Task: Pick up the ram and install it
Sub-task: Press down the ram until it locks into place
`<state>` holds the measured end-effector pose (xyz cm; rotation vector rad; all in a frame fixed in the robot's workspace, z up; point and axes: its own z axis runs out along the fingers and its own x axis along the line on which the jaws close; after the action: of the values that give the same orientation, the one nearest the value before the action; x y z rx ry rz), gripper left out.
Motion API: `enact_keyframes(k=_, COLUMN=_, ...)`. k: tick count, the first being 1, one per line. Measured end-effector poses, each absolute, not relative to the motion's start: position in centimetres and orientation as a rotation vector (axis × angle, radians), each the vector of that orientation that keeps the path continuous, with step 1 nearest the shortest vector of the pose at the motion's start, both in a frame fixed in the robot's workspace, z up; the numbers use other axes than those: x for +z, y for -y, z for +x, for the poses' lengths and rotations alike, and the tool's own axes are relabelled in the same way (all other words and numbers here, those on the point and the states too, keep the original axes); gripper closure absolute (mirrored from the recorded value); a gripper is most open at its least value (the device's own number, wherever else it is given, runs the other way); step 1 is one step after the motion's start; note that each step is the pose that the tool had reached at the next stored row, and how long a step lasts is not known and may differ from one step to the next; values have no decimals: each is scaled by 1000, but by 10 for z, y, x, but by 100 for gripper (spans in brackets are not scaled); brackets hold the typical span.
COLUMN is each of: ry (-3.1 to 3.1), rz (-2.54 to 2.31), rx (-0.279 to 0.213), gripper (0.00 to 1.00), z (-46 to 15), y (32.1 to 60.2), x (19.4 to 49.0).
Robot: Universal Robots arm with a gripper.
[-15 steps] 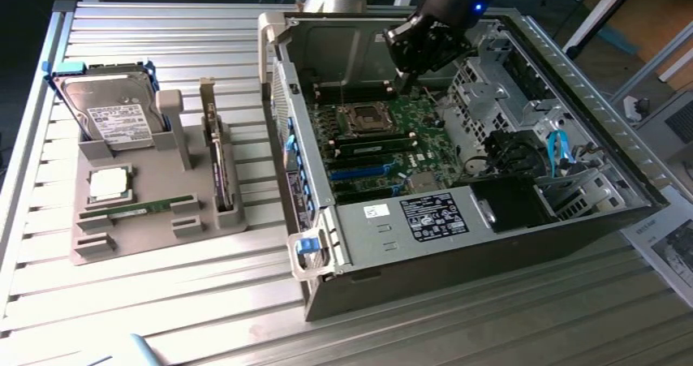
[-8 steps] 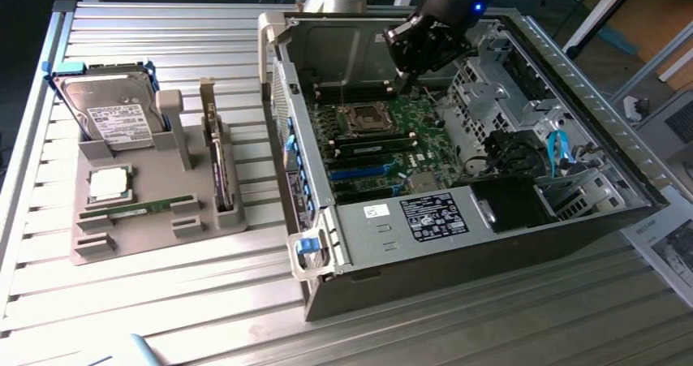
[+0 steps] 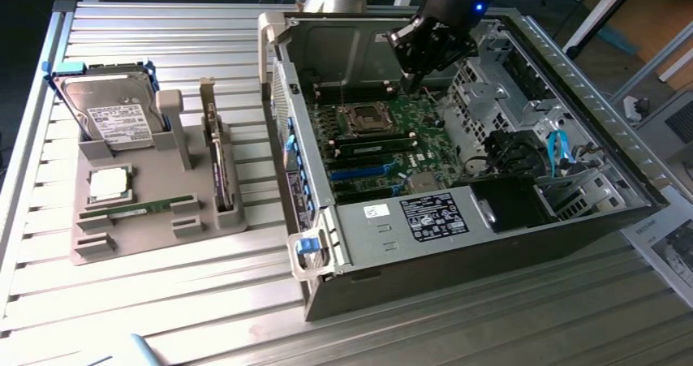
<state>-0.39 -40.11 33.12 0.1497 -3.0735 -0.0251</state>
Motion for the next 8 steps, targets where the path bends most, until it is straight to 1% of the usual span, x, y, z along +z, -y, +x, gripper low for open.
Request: enact_keyframes(k=8, ry=3074, rz=150, rx=-25, gripper=89, z=-4, y=401, x=331)
